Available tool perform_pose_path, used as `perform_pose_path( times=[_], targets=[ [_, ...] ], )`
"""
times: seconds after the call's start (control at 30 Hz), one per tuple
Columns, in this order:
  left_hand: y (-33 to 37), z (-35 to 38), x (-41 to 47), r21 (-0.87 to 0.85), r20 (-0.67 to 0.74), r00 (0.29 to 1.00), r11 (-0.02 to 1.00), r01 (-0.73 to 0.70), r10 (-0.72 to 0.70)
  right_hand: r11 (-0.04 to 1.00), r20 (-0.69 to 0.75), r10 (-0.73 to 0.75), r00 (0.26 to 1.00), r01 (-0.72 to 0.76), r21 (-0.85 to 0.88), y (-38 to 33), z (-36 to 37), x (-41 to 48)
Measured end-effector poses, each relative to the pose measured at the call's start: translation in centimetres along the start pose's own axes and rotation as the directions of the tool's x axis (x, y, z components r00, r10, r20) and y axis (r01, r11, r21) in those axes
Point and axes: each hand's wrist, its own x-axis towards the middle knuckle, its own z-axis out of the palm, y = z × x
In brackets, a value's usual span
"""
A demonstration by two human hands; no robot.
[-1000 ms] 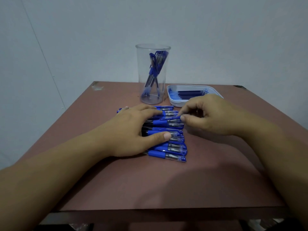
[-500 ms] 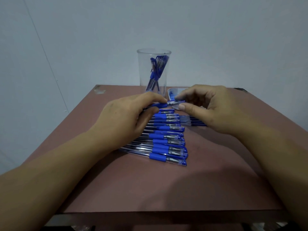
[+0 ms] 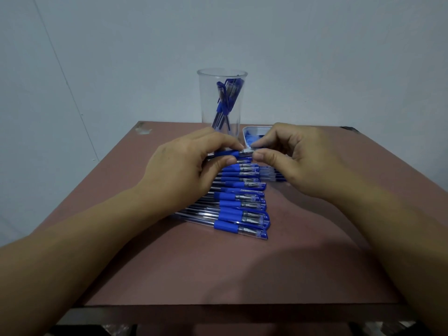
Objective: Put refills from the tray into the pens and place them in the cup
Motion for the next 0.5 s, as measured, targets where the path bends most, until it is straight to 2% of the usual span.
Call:
perform_pose_path(
  times=[0.1, 0.3, 0.5],
  targets=[
    [-0.08, 0.0, 0.05, -0.056, 0.062, 0.998, 0.998, 0.034, -0.031, 0.996, 0.012, -0.023, 1.0, 0.024, -0.088, 0.07, 0.04, -0.09],
    [0.31, -0.02, 0.17, -0.178, 0.187, 0.972, 0.969, 0.173, -0.139, 0.989, 0.036, -0.041, 0.998, 0.046, -0.14, 0.25, -0.11, -0.01],
    [0.68, 0.05, 0.48, -0.275, 0.269, 0.951, 0.935, 0.226, -0.151, 0.98, 0.055, -0.075, 0.996, 0.083, -0.181, 0.21, -0.7, 0.03]
  ],
)
